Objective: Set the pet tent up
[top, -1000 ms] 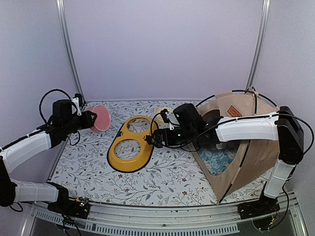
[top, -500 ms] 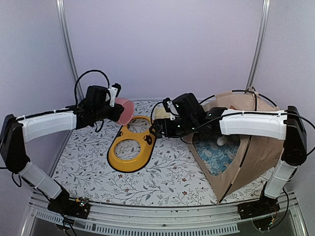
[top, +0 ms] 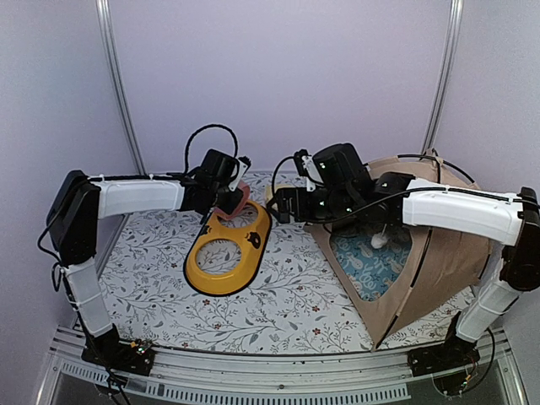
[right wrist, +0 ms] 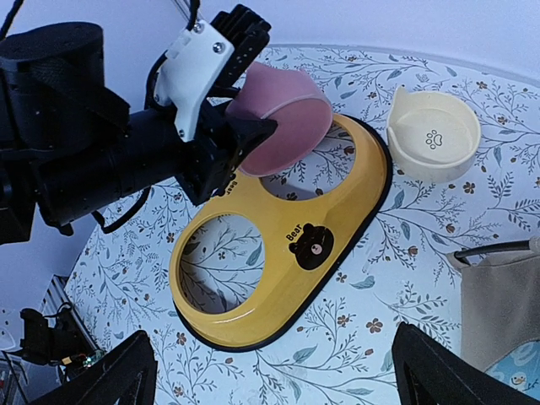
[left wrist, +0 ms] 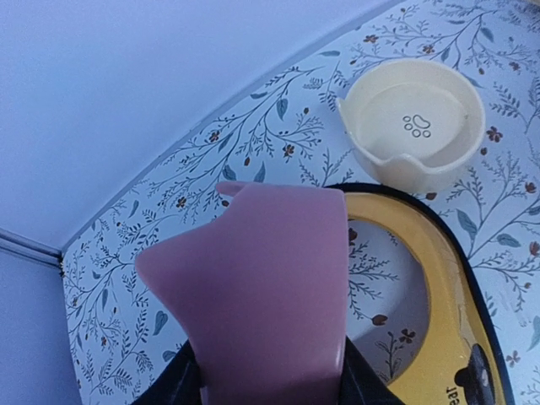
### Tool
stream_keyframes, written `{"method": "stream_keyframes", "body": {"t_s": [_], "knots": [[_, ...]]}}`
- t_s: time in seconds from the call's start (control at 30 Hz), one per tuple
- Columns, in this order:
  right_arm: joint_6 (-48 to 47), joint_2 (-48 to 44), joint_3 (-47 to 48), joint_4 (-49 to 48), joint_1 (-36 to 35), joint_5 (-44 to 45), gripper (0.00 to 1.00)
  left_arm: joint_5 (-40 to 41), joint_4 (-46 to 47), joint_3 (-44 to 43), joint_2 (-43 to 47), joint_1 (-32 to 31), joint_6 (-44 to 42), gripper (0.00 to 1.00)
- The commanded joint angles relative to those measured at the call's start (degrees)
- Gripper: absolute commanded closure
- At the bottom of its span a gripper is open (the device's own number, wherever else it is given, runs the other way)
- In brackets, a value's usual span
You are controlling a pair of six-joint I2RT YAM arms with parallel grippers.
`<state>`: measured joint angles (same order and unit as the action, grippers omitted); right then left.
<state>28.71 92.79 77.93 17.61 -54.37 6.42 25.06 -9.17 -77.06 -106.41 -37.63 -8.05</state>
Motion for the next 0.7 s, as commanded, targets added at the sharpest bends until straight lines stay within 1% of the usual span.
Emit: {"method": "stream_keyframes", "body": {"t_s": [0.0, 0.1, 0.2, 0.5, 0.67], "knots": [[0.01, -2.60, -0.63, 0.68, -0.29, 0.96, 0.01, 6.22, 0.86, -6.29, -2.97, -0.66, -1.24, 0.92], [0.29, -2.69, -0.85, 0.69, -0.25, 0.89, 0.01, 8.72, -1.68, -8.06, -5.36, -0.75, -1.09, 0.93], [0.36, -2.62, -0.85, 0.48, -0.22, 0.48, 0.01, 11.64, -3.65, -7.86, -5.74, -0.78, -0.87, 0.93], [0.65, -1.11, -0.67, -0.84, -0.28, -2.03, 0.01, 20.45, -10.73, -3.81, -4.74, 0.26, 3.13, 0.92], [0.73, -0.48, -0.54, -1.29, -0.33, -2.79, 0.01, 23.84, -11.83, -2.23, -4.13, 0.72, 2.32, 0.90]]}}
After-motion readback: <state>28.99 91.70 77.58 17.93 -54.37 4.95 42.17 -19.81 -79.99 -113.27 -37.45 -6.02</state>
